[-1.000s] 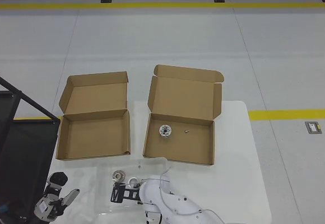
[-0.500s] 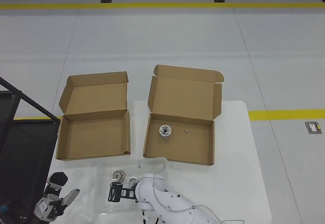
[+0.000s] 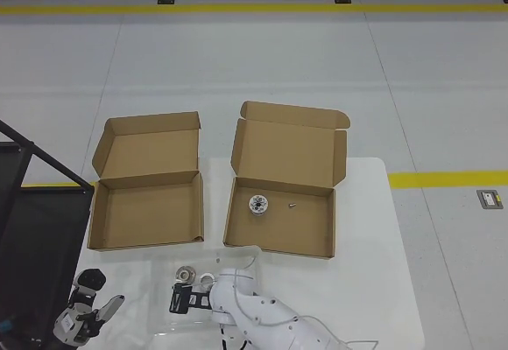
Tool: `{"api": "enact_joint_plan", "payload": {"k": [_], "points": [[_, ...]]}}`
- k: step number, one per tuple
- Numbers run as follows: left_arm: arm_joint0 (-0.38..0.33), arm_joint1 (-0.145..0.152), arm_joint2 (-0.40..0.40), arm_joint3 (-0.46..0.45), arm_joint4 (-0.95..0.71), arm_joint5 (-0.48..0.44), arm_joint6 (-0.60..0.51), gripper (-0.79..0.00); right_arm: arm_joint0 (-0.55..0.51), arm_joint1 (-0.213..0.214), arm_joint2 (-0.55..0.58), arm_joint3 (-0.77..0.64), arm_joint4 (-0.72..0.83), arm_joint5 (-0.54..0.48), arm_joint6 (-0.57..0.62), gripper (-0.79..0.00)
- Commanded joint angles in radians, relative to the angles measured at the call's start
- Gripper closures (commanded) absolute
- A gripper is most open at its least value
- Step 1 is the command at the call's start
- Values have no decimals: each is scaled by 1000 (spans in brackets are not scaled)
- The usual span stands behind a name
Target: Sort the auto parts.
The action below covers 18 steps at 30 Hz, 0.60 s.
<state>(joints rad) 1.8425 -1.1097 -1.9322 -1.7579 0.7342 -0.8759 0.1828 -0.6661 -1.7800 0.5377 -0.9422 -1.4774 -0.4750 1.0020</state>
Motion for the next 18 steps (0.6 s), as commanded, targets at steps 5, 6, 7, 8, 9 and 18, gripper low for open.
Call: {"api": "enact_joint_plan", "payload": {"k": [5,6,7,8,9,18], "points": [[0,0,0,0,0,0,0,-785,14,-17,-6,29,11,4,16,-6],[0,0,0,0,0,0,0,-785,17,-19,-6,32,10,6,15,0],[0,0,0,0,0,0,0,-785,19,-20,-4,34,11,8,12,0],[0,0,0,0,0,0,0,-785,19,-21,-3,34,10,12,7,0],[0,0,0,0,0,0,0,-785,19,-22,-1,34,9,15,4,0],[0,0,0,0,0,0,0,-785,-54,37,119,-165,17,-76,-130,0]]}}
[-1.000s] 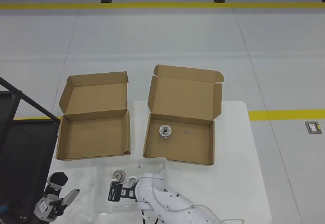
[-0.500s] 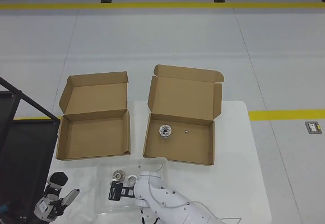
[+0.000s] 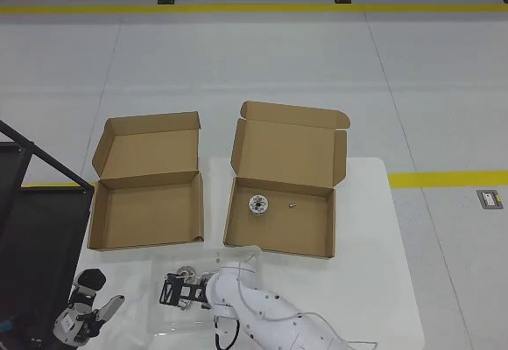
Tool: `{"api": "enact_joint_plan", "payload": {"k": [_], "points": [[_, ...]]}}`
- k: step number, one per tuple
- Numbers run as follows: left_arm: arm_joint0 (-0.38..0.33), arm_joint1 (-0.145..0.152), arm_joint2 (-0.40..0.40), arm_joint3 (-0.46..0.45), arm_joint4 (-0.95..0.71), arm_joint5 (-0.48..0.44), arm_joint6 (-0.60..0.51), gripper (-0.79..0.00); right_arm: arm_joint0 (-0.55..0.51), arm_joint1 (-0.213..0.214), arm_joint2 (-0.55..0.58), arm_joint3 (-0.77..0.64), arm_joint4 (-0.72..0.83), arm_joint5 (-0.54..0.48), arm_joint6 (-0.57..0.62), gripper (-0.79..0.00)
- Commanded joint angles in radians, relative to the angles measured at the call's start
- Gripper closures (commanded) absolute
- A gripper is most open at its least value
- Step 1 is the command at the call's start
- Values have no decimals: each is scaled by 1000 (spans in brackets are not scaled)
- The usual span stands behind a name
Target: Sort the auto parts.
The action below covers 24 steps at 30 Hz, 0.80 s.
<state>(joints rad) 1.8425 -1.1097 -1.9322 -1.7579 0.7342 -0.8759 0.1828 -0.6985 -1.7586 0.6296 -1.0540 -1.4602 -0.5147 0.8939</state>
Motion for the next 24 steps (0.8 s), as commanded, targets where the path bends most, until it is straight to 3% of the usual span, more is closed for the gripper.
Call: {"api": "enact_joint_plan", "payload": {"k": [1,7,11,13,24], "points": [[0,0,0,0,0,0,0,-785,-46,31,53,-101,-4,-70,-43,0],[0,0,0,0,0,0,0,-785,-275,139,264,-460,-65,-302,-258,0],[0,0,0,0,0,0,0,-785,-413,194,405,-626,-92,-467,-518,0],[0,0,0,0,0,0,0,-785,-457,219,449,-663,-93,-498,-687,0],[0,0,0,0,0,0,0,-785,-461,219,447,-662,-91,-486,-689,0]]}}
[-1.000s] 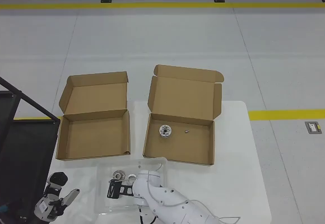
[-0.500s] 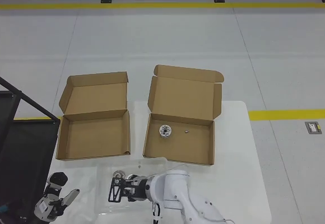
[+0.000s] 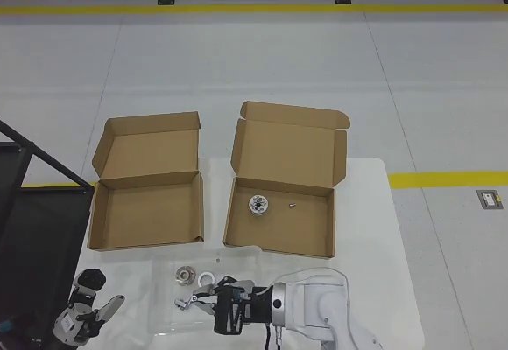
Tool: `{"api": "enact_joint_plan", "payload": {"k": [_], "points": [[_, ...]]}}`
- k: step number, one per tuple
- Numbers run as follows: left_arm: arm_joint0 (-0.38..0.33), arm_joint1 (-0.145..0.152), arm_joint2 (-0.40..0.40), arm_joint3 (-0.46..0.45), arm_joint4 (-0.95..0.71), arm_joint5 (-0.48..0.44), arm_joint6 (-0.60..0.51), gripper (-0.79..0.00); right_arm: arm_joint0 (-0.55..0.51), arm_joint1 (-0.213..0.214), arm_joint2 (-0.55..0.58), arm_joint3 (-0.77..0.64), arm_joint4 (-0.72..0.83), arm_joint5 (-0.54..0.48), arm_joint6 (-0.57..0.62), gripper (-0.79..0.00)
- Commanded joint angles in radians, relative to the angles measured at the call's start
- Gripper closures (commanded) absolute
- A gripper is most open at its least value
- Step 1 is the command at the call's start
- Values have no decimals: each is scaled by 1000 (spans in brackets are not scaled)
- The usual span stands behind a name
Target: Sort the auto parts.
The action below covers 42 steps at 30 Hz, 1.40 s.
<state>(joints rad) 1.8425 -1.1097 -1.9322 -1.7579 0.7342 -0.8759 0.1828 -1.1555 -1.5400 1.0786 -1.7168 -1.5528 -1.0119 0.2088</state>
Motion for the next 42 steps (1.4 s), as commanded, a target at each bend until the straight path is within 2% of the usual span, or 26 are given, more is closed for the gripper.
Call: {"api": "enact_joint_plan", "payload": {"k": [1,6,9,13,16,19,24,30,38,39,40,42], "points": [[0,0,0,0,0,0,0,-785,-6,1,-2,0,9,32,-12,0],[0,0,0,0,0,0,0,-785,-1,7,79,-2,84,164,-123,0],[0,0,0,0,0,0,0,-785,-1,11,133,26,97,283,-126,0],[0,0,0,0,0,0,0,-785,32,13,191,96,95,477,-19,0],[0,0,0,0,0,0,0,-785,68,9,198,156,37,656,110,0],[0,0,0,0,0,0,0,-785,115,5,192,227,-4,773,221,0],[0,0,0,0,0,0,0,-785,207,0,191,358,-7,848,375,0],[0,0,0,0,0,0,0,-785,270,1,194,471,-34,897,419,0],[0,0,0,0,0,0,0,-785,307,2,186,539,-57,925,494,0],[0,0,0,0,0,0,0,-785,308,2,186,542,-60,932,496,-108],[0,0,0,0,0,0,0,-785,308,2,186,542,-60,935,497,-175],[0,0,0,0,0,0,0,-785,308,3,185,542,-59,936,498,-265]]}}
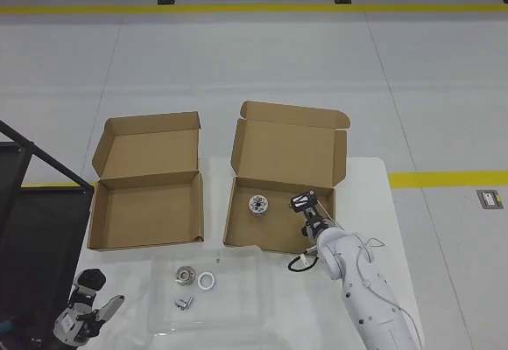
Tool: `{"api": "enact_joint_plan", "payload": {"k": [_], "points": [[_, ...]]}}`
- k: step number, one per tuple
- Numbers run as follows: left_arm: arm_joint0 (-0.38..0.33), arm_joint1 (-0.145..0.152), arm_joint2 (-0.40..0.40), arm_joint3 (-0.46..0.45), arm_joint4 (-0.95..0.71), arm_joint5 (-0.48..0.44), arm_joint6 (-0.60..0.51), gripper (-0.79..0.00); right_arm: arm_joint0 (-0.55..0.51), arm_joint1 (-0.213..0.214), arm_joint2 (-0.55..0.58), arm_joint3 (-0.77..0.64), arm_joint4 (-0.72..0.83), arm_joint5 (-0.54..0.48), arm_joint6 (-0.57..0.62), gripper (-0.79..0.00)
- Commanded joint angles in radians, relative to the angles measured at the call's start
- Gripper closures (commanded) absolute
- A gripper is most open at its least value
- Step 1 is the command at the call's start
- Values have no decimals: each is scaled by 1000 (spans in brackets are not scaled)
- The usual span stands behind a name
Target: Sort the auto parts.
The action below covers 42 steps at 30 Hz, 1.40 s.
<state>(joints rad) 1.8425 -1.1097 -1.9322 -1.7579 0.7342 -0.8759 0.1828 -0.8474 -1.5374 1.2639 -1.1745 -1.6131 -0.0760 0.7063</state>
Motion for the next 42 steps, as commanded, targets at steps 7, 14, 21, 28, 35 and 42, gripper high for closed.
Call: {"api": "enact_joint_plan", "payload": {"k": [7,14,21,28,35,42], "points": [[0,0,0,0,0,0,0,-785,-15,5,10,-25,26,-29,-27,-326],[0,0,0,0,0,0,0,-785,-113,19,21,-196,23,-84,-199,-366],[51,7,-18,-141,196,-102,-77,-785,-322,45,33,-484,20,-241,-543,-619],[116,18,13,-338,312,-119,-267,-785,-481,78,64,-629,2,-474,-951,-776],[48,25,155,-488,435,65,-569,-785,-624,124,127,-685,-118,-698,-1357,-785],[-156,24,340,-474,612,230,-759,-785,-654,135,141,-689,-162,-720,-1426,-785]]}}
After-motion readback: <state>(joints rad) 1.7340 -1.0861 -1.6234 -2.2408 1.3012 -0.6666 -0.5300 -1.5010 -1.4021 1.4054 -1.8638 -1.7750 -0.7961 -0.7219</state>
